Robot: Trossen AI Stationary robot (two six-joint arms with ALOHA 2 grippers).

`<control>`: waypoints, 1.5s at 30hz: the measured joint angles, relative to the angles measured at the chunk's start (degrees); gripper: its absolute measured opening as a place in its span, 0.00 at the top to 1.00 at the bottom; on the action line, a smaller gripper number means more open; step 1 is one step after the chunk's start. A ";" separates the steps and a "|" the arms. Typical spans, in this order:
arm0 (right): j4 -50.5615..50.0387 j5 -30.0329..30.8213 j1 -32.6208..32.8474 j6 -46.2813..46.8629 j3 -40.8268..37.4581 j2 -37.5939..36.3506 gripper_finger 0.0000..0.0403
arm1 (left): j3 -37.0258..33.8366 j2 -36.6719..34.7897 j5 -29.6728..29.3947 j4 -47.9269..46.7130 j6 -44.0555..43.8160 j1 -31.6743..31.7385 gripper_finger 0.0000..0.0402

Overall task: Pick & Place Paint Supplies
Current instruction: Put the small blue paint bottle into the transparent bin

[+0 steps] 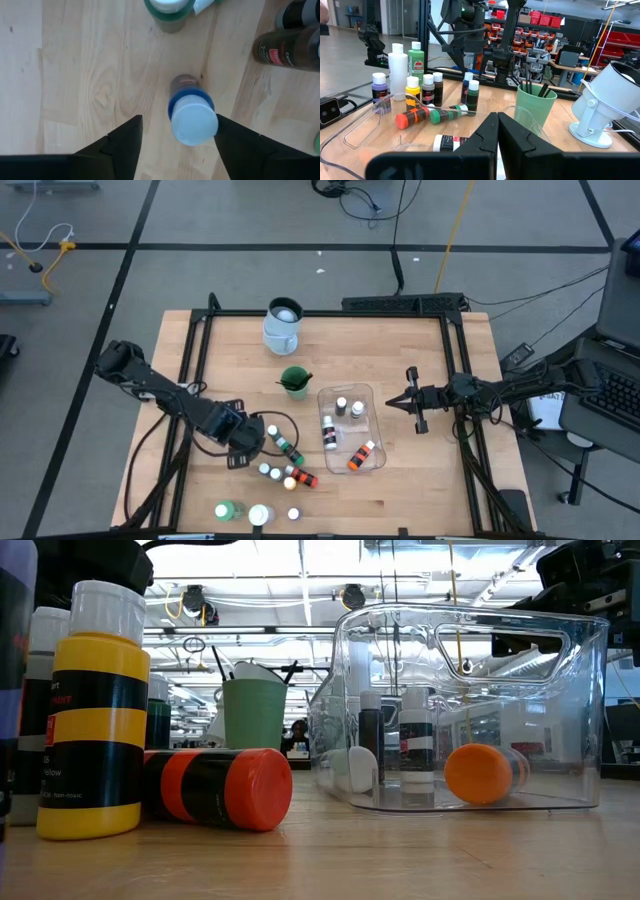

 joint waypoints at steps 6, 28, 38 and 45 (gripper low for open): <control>0.00 0.00 0.00 0.02 0.00 0.00 0.99 | 0.00 -0.02 -0.04 0.00 -0.32 0.65 0.58; -0.04 0.00 0.00 -0.15 0.00 0.00 0.99 | 19.16 -0.02 1.23 -17.85 0.03 1.98 0.77; -0.07 0.02 0.00 -0.15 0.00 0.02 0.99 | 44.57 12.52 -3.72 -20.69 8.67 8.17 0.77; -0.30 0.02 -0.01 -0.15 0.00 0.00 0.99 | 69.28 30.40 -5.65 -20.94 22.58 12.97 0.77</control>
